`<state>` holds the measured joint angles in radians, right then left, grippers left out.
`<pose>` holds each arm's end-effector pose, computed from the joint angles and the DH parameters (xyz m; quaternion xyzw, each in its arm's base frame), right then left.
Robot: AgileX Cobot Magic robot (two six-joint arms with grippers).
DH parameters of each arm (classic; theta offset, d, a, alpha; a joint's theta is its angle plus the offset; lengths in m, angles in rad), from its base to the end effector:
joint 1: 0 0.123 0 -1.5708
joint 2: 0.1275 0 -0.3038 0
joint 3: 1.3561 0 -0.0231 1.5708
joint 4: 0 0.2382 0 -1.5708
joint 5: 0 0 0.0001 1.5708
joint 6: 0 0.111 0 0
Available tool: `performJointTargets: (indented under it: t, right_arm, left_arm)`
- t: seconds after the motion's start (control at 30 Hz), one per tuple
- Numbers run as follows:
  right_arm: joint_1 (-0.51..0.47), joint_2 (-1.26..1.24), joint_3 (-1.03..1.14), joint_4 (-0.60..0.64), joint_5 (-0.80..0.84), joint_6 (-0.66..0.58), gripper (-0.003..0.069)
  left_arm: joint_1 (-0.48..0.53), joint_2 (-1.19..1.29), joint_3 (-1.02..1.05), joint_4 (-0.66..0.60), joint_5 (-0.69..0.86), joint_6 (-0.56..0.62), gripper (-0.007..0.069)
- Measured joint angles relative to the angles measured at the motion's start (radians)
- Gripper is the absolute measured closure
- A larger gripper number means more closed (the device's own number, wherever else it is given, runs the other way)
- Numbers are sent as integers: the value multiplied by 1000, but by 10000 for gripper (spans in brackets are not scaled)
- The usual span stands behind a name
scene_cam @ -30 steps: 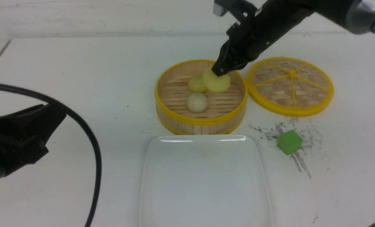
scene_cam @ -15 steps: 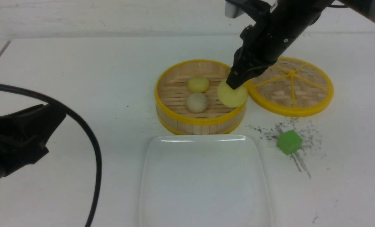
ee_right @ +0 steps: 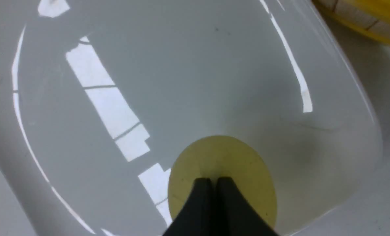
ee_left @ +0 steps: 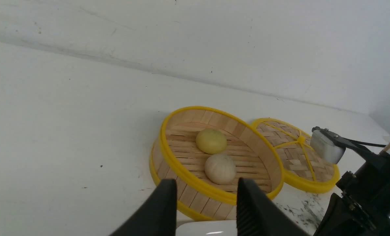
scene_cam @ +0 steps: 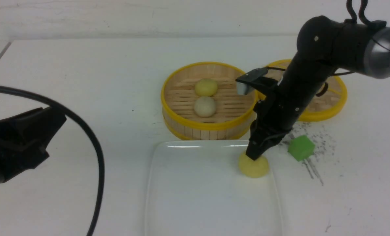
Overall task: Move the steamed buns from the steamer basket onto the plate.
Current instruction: Use the right arm to put the steamed stuffed bun into the plate, then use the right arm to grab the steamed stuffed bun that is closest to it
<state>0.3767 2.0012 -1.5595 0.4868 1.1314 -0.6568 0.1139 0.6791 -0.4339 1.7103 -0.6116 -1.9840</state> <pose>0.3599 0.1929 0.2201 -0.3981 0.8891 0.2143 0.0718 0.1235 -0.0493 0.3046 0.0450 0.7758 -0.2729 0.5672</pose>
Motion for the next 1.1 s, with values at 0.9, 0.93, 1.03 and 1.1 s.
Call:
performJointTargets:
  t: [0.9,0.93,1.03,1.1]
  right_arm:
    - [0,0,5,14,-92,-33,81]
    - [0,0,-6,14,-104,-41,65]
    - [0,0,-63,14,-114,-46,71]
    - [0,0,-107,14,-113,-46,94]
  left_arm:
    - [0,0,0,8,0,0,337]
    - [0,0,0,8,0,0,337]
    - [0,0,0,8,-1,0,337]
    - [0,0,0,8,-1,0,337]
